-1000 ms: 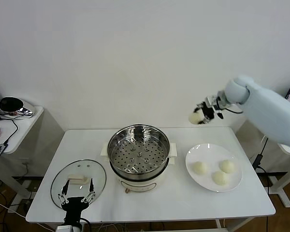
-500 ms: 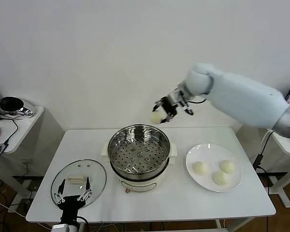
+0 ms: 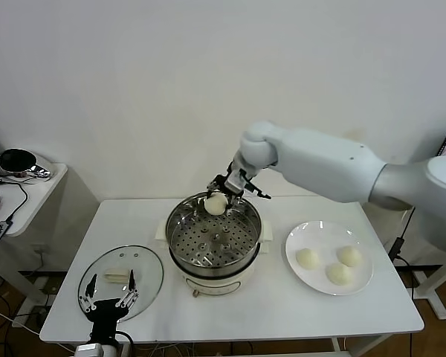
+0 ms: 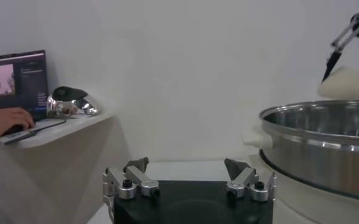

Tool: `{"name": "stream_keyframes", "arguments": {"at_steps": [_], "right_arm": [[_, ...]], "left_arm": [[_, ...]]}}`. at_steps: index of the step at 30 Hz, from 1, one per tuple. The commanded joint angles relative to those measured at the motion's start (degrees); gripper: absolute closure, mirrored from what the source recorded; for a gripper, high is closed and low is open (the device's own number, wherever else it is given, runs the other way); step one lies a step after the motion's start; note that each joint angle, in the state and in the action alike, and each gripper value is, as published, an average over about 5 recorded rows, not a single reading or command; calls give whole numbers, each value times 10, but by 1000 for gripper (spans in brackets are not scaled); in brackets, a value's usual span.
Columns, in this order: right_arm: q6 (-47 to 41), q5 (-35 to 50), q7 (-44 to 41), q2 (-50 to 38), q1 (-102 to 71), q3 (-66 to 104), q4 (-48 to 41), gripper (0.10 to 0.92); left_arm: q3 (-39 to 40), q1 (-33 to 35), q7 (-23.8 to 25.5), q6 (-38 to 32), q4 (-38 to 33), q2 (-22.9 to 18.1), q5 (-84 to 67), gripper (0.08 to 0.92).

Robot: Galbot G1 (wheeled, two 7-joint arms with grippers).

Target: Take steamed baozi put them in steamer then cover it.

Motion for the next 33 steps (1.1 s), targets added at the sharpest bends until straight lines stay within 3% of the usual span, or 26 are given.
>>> {"name": "stream_keyframes", "arguments": {"at_steps": [1, 7, 13, 22, 27, 33], "right_arm": [[52, -86, 9, 27, -30, -3, -36, 431], [89, -166, 28, 49, -60, 36, -95, 431], [102, -183, 39, 62, -74, 48, -120, 404], [111, -178, 52, 73, -80, 55, -129, 213], [62, -54, 24, 43, -23, 18, -64, 203], [-162, 181, -39, -43, 112, -58, 109, 203]], "left_arm": [[0, 0, 0, 0, 0, 1, -2, 177], [-2, -3, 0, 0, 3, 3, -2, 177], [-3, -7, 0, 0, 8, 4, -3, 177], [1, -12, 0, 1, 12, 1, -2, 177], [2, -12, 0, 1, 12, -2, 0, 177], [3, -9, 1, 1, 6, -3, 2, 177]]}}
